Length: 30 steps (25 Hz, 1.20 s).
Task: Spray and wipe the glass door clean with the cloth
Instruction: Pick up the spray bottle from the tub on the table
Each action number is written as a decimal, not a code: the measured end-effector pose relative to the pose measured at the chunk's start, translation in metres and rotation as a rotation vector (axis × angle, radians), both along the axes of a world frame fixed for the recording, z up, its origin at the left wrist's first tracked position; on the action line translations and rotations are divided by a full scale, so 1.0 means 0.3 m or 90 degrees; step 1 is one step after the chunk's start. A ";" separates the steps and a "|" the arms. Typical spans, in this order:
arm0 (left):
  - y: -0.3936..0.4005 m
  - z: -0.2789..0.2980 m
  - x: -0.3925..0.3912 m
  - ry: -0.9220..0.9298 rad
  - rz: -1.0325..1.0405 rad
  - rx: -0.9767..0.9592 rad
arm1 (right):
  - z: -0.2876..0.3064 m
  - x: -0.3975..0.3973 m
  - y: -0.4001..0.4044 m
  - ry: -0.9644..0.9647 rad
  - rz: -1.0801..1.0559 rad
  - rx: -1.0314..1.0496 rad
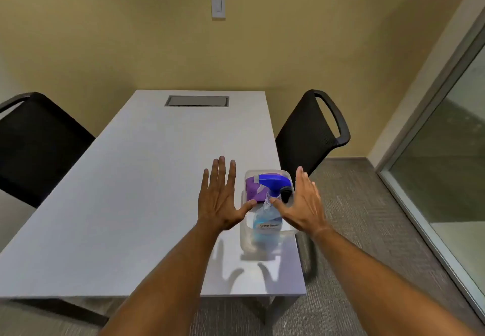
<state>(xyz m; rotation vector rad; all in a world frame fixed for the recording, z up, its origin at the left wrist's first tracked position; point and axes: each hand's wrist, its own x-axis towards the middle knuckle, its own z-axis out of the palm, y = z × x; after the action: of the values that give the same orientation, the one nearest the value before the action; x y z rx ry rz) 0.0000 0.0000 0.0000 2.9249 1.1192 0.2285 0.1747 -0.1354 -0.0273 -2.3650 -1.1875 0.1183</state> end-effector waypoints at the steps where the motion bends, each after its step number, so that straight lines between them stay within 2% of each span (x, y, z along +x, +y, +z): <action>1: -0.007 -0.007 0.000 0.009 0.006 -0.008 | -0.019 -0.011 0.010 0.071 -0.012 0.024; 5: -0.022 -0.047 -0.005 0.004 0.020 0.006 | -0.073 -0.036 0.067 0.373 -0.014 0.166; 8: -0.030 -0.054 -0.010 0.010 0.023 -0.001 | -0.064 -0.023 0.104 0.514 -0.011 0.199; 10: -0.038 -0.055 -0.002 0.007 0.027 0.002 | -0.061 -0.008 0.120 0.560 0.001 0.208; 14: -0.049 -0.054 0.016 -0.001 0.028 0.006 | -0.060 0.017 0.144 0.587 0.019 0.217; 20: -0.039 -0.050 0.016 -0.017 0.026 0.019 | -0.041 0.032 0.145 0.598 -0.012 0.154; 25: -0.004 0.025 0.045 -0.043 0.017 0.046 | 0.105 0.088 0.128 0.573 -0.021 0.216; 30: 0.012 0.179 0.151 -0.082 -0.030 0.096 | 0.306 0.143 0.084 0.536 -0.005 0.299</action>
<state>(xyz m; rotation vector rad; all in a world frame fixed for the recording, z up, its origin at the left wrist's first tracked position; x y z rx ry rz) 0.0452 0.0035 0.0538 3.0096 1.0576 0.5146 0.2175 -0.1102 0.0644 -1.6216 -0.6829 0.6751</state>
